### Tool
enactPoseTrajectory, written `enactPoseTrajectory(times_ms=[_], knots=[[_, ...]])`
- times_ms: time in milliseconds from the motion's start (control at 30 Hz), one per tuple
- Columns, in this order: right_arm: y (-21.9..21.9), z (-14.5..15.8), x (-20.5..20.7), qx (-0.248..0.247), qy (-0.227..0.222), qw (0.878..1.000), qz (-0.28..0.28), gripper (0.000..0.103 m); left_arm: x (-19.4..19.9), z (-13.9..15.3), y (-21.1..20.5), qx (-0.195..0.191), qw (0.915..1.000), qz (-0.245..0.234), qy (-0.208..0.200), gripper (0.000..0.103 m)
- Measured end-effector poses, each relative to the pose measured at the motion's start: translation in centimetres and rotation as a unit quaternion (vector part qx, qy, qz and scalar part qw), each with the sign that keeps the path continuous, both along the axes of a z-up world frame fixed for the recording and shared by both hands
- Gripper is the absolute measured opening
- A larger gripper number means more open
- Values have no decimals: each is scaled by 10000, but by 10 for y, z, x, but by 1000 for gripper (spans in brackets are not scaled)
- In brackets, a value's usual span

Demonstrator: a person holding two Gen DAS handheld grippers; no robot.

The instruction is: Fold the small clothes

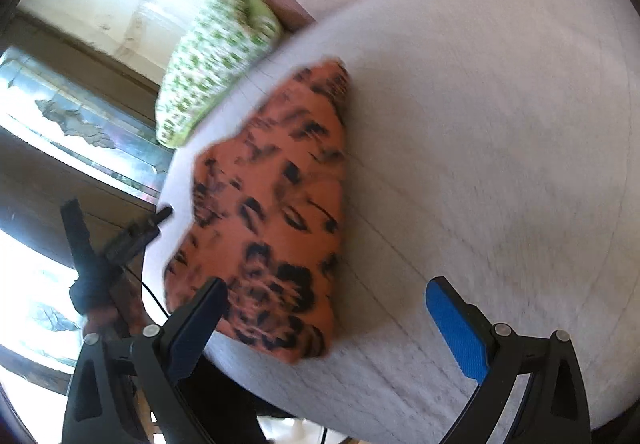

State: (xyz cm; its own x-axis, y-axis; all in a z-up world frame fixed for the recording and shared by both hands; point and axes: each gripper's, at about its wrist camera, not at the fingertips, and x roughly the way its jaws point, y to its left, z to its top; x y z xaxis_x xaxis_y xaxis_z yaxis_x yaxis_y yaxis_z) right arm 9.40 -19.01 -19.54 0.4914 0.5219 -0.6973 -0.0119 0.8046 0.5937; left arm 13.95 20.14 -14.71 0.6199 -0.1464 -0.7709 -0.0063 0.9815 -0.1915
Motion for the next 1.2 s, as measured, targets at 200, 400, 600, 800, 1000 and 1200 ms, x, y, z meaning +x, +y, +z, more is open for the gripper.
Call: enactPoseTrajectory(times_ms=[200, 400, 600, 800, 1000, 1200], knots=[[15, 24, 28, 54, -414, 9989, 229, 101, -3, -14, -6, -424, 9984, -375, 18, 86], [14, 5, 69, 181, -73, 9998, 95, 101, 6, -40, -10, -365, 9974, -358, 504, 73], [53, -43, 78, 47, 747, 9925, 966, 59, 12, -46, -29, -241, 9949, -594, 774, 25], [71, 8, 59, -794, -93, 9905, 1117, 41, -3, -18, -32, -352, 9973, -481, 423, 21], [58, -33, 61, -859, 719, 9871, 1147, 76, -3, -31, -32, -126, 9975, -385, 577, 48], [7, -17, 73, 195, 310, 9992, 132, 88, 10, -5, -25, -244, 9991, -301, 159, 68]])
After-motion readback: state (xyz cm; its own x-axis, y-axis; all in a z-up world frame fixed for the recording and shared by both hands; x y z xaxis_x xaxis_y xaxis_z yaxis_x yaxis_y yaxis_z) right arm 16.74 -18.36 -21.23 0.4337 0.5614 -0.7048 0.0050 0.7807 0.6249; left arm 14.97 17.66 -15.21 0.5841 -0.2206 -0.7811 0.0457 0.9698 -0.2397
